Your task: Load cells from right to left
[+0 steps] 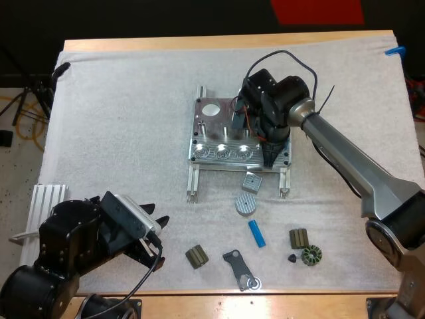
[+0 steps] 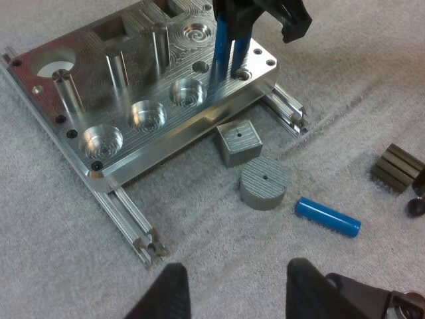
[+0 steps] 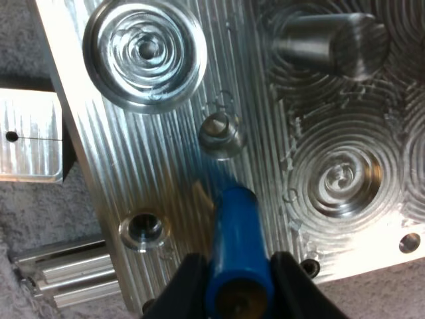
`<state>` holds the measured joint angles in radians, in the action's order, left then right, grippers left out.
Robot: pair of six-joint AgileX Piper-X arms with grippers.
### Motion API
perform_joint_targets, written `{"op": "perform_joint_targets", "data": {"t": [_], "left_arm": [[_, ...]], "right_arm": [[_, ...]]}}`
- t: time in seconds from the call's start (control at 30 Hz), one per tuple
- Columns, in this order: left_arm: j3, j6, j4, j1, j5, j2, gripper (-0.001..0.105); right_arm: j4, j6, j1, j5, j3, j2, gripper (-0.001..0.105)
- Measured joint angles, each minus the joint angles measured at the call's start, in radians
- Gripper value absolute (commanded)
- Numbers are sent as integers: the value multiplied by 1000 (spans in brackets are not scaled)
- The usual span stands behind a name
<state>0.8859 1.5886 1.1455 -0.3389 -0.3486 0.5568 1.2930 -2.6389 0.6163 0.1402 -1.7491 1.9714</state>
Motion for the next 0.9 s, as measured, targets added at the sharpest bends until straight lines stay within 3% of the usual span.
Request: {"op": "perform_joint_targets", "data": {"t": [0.9], "left_arm": [[0,0,0,0,0,0,35]], "right_arm": [[-8,4,-3,37,11,0,22]]}}
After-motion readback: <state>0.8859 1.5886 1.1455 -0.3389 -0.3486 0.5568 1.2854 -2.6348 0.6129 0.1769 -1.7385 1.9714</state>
